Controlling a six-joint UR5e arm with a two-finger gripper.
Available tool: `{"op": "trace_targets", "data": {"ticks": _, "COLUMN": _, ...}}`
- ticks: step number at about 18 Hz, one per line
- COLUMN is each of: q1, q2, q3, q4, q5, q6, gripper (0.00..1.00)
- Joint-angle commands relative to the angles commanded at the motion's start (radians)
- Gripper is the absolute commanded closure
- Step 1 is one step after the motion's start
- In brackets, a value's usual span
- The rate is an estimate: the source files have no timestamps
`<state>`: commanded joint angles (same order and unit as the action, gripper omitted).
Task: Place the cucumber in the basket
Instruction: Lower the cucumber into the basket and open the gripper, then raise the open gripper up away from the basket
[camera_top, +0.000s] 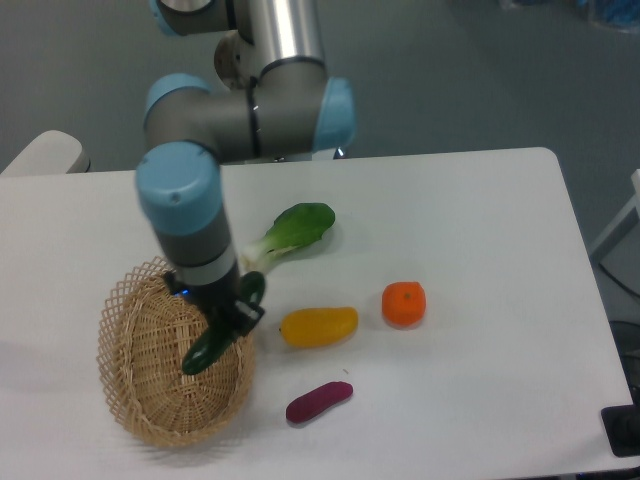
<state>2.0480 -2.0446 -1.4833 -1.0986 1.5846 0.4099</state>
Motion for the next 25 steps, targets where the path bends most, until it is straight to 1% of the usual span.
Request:
{"op": "trace_targets", "data": {"ticks": 2, "q1": -0.015, "q2": -0.023, "q3": -0.020, "q4": 0.031, "q5": 0.003, "q6": -0.014, "gripper": 0.68}}
{"op": "trace_targets", "data": {"ticks": 4, "q1": -0.020, "q2": -0.028, "q3": -0.040, "q4": 0.045, "q5": 0.002, "q6": -0.002, "gripper": 0.68}}
{"op": "trace_targets", "data": {"ticks": 5, "q1": -0.022, "q2": -0.028, "q3": -0.051, "q4": 0.046, "q5": 0.002, "q6": 0.003, "gripper": 0.68}}
{"op": "trace_targets", "data": {"ticks": 9, "q1": -0.022, "q2": -0.031, "q3": -0.061, "q4": 0.046, "q5": 0.002, "q6": 0.020, "gripper": 0.66}}
{"op": "trace_targets", "data": {"ticks": 10, "q1": -0.023, "q2": -0.031, "q3": -0.060, "q4": 0.046, "q5": 0.002, "q6": 0.020, "gripper": 0.60}}
{"op": "trace_targets", "data": {"ticks": 11, "q1": -0.023, "q2": -0.029, "q3": -0.060, "q4": 0.046, "q5": 0.002, "q6": 0.020, "gripper": 0.50}}
{"op": "trace_targets", "data": {"ticks": 12, "q1": -0.022, "q2": -0.029, "q3": -0.058, "q4": 0.046, "q5": 0.003, "q6": 0.020, "gripper": 0.36}}
{"op": "trace_targets", "data": {"ticks": 14, "q1": -0.022, "q2": -0.026, "q3": -0.054, "q4": 0.046, "q5": 0.005, "q6": 0.021, "gripper": 0.00}}
{"op": "trace_targets", "data": {"ticks": 19, "q1": -0.020, "q2": 0.004, "q3": -0.022, "q4": 0.037, "q5": 0.005, "q6": 0.020, "gripper": 0.00}}
{"op": "trace_targets", "data": {"ticks": 21, "q1": -0.017, "q2": 0.014, "q3": 0.009, "q4": 0.036, "q5": 0.005, "q6": 0.010, "gripper": 0.00}}
{"op": "trace_targets", "data": {"ticks": 23, "q1": 0.004, "q2": 0.023, "q3": 0.053, "q4": 0.034, "q5": 0.006, "q6": 0.020, "gripper": 0.00}}
{"op": "trace_targets", "data": {"ticks": 25, "q1": 0.040, "q2": 0.032, "q3": 0.072, "q4": 0.039, "q5": 0.005, "q6": 0.023, "gripper": 0.00}}
